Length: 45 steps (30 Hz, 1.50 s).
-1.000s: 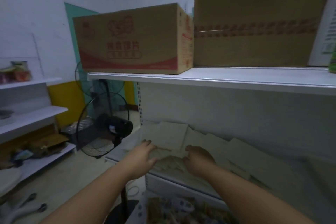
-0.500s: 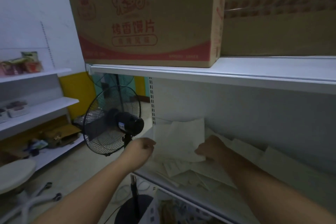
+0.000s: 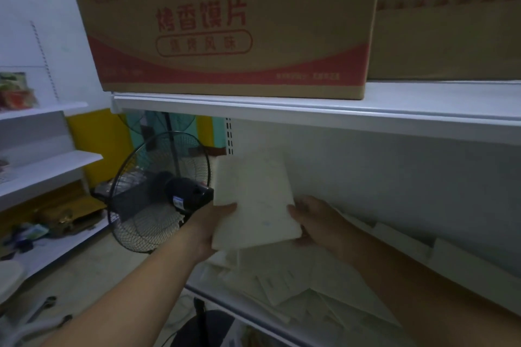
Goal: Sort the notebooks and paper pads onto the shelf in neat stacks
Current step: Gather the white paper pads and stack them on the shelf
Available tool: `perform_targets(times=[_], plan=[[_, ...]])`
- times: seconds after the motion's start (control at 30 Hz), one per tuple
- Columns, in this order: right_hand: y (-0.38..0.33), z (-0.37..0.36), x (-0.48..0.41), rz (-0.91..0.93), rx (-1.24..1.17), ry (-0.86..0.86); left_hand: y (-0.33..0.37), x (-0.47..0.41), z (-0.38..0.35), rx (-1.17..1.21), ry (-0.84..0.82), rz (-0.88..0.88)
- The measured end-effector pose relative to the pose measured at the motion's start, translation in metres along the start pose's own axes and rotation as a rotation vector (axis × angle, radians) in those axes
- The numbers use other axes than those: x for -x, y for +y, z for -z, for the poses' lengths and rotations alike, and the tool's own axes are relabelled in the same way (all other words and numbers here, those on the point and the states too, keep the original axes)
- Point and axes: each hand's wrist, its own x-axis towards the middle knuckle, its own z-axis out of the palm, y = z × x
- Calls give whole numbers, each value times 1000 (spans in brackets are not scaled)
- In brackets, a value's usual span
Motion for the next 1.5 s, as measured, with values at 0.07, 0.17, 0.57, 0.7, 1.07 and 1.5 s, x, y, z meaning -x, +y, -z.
perform_targets(times=[0.07,0.17,0.57,0.7,1.07,1.5], plan=[[1,0,-5,0,183,147,5,-9,22,-4,-32,-37],[11,-4,-3,-12,918,192,14,-19,56,-8,-35,-19],[31,-62,16,-231,1449,103,20,-28,120,46,-353,77],[26,-73,22,-183,1486,146,13,-31,129,25,-353,139],[1,-97,42,466,1404,465,23,-29,121,-156,-272,192],[34,-55,53,-480,1197,535,18,-36,75,-165,-313,146]])
